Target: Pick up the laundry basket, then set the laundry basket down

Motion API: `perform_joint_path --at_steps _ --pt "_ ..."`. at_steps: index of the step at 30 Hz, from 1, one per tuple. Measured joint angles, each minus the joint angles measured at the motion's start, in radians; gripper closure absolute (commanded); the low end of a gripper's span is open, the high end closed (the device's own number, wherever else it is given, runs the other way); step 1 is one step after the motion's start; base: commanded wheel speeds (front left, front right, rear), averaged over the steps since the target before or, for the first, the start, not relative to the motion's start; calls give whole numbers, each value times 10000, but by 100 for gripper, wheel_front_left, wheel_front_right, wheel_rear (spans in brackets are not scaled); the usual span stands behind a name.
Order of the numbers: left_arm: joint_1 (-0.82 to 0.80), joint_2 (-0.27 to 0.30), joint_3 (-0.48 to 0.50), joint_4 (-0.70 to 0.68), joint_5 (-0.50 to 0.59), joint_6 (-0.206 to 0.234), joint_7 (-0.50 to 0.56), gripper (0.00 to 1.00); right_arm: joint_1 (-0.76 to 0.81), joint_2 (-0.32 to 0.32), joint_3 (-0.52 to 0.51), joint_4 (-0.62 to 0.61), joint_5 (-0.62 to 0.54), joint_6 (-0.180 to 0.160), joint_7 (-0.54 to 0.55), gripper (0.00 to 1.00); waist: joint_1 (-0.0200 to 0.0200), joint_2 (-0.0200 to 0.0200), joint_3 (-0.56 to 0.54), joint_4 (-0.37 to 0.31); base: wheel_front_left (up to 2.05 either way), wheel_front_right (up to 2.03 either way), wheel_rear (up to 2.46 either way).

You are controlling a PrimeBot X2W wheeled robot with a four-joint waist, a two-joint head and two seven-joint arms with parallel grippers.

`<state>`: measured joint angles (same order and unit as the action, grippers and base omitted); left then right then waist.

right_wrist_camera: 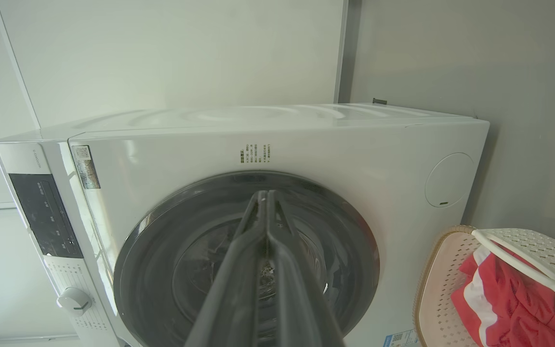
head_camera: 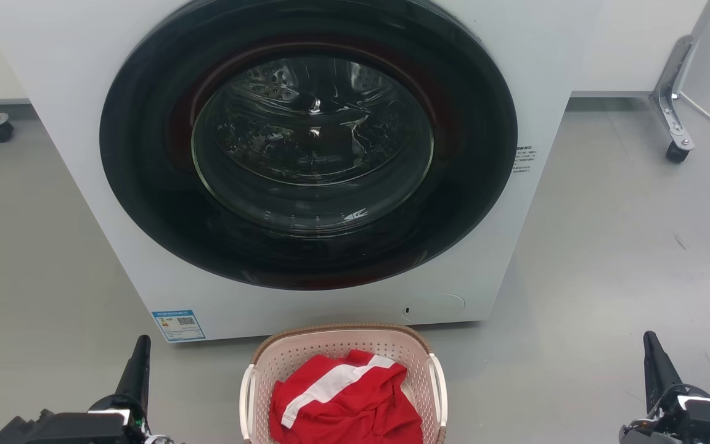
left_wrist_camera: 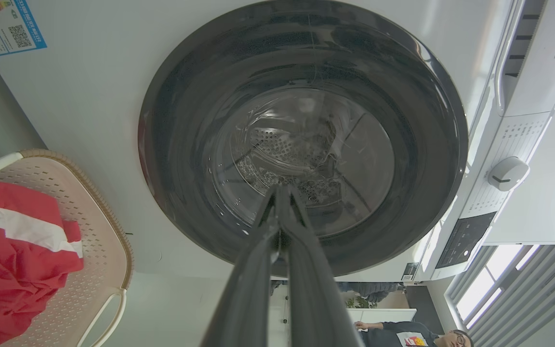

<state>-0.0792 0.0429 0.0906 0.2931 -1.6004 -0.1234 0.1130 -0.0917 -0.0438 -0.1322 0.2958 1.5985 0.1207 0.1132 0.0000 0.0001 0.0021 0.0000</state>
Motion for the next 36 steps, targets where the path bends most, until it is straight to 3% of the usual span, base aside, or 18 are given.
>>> perform_joint_path --at_steps 7,8,18,24,36 --pt "306 -88 -33 382 0 15 0 100 276 102 40 385 -2 -17 0 100 0 -1 0 0 0 0 0" --pt "407 -113 -42 474 0 15 -2 0 382 138 56 470 -2 -19 -2 0 0 0 0 0 0 0 0" --pt "530 -119 -383 380 115 15 -339 0 491 169 495 512 -130 -25 -351 0 0 0 -6 7 0 0 0" --pt "539 -117 -533 222 556 17 -546 0 488 169 635 451 -458 -240 -546 0 0 -1 -18 6 0 0 0" --pt "641 -109 -738 -330 2010 366 -989 0 447 163 1344 127 -2330 -673 -989 0 0 -1 -48 10 0 0 0"
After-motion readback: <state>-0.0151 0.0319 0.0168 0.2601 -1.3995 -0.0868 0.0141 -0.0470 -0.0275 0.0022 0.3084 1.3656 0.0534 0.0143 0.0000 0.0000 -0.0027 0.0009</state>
